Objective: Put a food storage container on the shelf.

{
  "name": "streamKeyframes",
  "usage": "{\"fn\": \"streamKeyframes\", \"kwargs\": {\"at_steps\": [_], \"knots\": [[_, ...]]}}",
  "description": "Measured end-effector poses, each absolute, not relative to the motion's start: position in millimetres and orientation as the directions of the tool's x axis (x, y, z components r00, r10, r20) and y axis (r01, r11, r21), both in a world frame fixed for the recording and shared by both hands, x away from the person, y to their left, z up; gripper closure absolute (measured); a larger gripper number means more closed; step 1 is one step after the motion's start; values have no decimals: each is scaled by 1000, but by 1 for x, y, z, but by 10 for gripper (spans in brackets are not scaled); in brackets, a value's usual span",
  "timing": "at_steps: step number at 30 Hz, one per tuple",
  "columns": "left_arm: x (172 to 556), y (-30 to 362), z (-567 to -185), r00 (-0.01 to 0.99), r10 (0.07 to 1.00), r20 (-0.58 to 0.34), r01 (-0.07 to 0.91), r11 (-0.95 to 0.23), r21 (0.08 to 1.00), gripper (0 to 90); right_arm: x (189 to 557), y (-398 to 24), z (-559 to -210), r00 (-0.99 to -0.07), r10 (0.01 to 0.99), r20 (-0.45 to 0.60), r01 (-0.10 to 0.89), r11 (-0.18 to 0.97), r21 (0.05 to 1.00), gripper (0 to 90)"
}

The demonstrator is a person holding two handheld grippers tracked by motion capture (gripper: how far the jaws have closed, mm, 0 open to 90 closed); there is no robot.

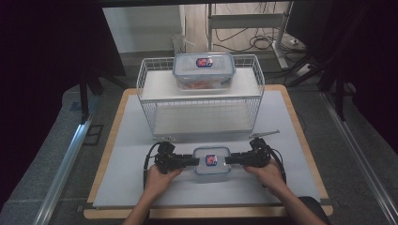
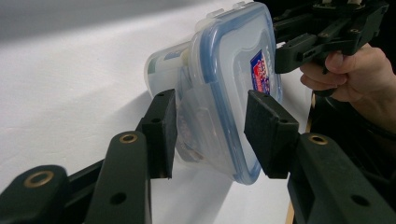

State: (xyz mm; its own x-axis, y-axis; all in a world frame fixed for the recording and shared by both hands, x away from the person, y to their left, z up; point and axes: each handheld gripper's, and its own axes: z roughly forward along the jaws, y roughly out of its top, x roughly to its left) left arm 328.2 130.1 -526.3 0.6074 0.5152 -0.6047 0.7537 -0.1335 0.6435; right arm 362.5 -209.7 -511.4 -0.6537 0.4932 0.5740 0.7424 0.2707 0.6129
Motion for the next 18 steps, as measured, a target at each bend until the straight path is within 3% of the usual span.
{"fn": "streamKeyframes", "kwargs": {"at_steps": [3, 7, 10, 18], "knots": [[328, 130, -526, 611, 517, -600, 751, -138, 646, 550, 363, -210, -511, -656, 490, 574, 741, 276, 612, 552], [327, 129, -524, 626, 519, -582, 739, -156, 655, 550, 367, -208, -516, -638, 462, 616, 764, 279, 582, 481], [328, 130, -527, 619, 510, -597, 746, -145, 650, 551, 367, -210, -514, -637, 463, 617, 763, 264, 590, 544], [327, 129, -525, 613, 508, -605, 749, -132, 649, 559, 362, -209, -511, -633, 486, 602, 762, 254, 596, 547]]}}
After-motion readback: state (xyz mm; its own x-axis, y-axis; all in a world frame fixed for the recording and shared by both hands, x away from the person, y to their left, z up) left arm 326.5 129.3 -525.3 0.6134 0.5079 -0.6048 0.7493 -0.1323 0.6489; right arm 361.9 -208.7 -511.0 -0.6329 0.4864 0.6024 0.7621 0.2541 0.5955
